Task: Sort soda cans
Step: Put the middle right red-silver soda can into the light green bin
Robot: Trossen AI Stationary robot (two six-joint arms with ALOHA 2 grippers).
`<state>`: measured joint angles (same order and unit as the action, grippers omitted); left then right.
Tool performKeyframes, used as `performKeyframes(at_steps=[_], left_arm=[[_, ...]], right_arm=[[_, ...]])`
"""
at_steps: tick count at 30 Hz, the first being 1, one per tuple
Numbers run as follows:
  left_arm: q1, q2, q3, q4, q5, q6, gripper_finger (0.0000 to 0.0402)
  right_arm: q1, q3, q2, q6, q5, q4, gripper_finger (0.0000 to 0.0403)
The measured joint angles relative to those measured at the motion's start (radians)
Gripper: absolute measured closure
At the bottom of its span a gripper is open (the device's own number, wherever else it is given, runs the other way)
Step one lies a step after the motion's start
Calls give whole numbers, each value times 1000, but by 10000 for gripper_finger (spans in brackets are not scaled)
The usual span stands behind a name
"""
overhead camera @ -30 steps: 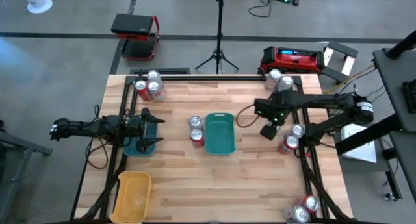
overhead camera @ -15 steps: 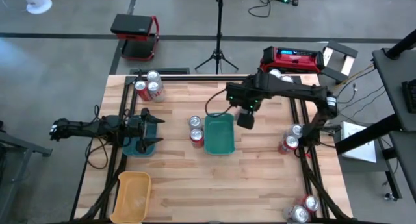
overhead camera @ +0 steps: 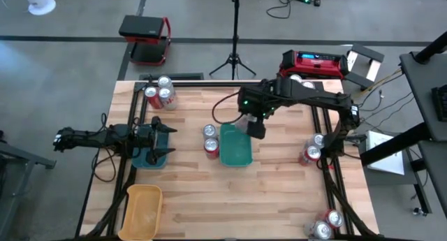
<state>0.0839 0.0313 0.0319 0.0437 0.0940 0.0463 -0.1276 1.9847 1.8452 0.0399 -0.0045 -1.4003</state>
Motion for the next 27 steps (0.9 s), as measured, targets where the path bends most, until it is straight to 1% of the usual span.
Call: performKeyframes(at_steps=[4, 12, 19, 27], left_arm=[[0, 0, 0, 0, 0, 0, 47], [0, 0, 0, 0, 0, 0, 47], [0, 0, 0, 0, 0, 0, 47], [0, 0, 0, 0, 0, 0, 47]], right_arm=[[18, -47, 10, -40, -25, 73, 104], [14, -190, 19, -113, -24, 215, 104], [-5, -296, 19, -147, -14, 269, 99], [-10, -375, 20, -155, 17, 349, 99]])
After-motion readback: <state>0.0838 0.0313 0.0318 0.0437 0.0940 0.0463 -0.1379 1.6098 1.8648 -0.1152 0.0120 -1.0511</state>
